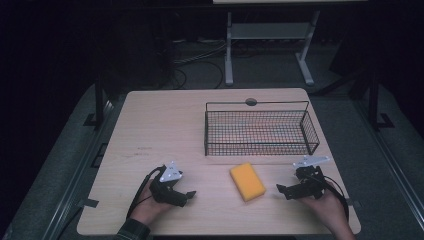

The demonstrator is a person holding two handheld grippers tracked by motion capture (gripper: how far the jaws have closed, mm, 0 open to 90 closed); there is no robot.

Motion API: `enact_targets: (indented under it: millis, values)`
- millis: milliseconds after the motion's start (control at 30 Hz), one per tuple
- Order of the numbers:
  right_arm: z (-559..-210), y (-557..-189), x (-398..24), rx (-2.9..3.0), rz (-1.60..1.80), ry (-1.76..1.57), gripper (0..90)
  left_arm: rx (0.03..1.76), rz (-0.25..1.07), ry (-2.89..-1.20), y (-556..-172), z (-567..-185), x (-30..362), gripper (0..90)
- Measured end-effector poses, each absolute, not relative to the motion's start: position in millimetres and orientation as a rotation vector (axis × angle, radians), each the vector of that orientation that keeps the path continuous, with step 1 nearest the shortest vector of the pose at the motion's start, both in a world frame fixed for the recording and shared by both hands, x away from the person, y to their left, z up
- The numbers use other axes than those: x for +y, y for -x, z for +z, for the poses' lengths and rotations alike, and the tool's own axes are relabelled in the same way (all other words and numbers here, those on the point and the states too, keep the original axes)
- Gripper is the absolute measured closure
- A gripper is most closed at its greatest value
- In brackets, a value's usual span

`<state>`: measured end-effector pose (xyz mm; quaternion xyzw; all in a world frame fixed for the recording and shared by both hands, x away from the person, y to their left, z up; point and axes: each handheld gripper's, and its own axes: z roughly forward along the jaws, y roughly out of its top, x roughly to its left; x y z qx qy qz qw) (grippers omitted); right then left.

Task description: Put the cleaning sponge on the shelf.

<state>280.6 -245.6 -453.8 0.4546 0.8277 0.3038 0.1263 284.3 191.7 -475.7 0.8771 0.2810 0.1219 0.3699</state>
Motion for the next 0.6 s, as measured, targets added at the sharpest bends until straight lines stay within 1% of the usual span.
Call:
enact_targets:
  millis: [267,600]
  values:
    - [-441,-285,-237,2.432,0.909,-1.314,1.4,0.724,0.313,-2.249,-284,-476,192,13.0]
    - [-428,-288,-213,2.472,0.935,-1.245,1.4,0.727,0.316,-2.244,-284,-476,191,13.0]
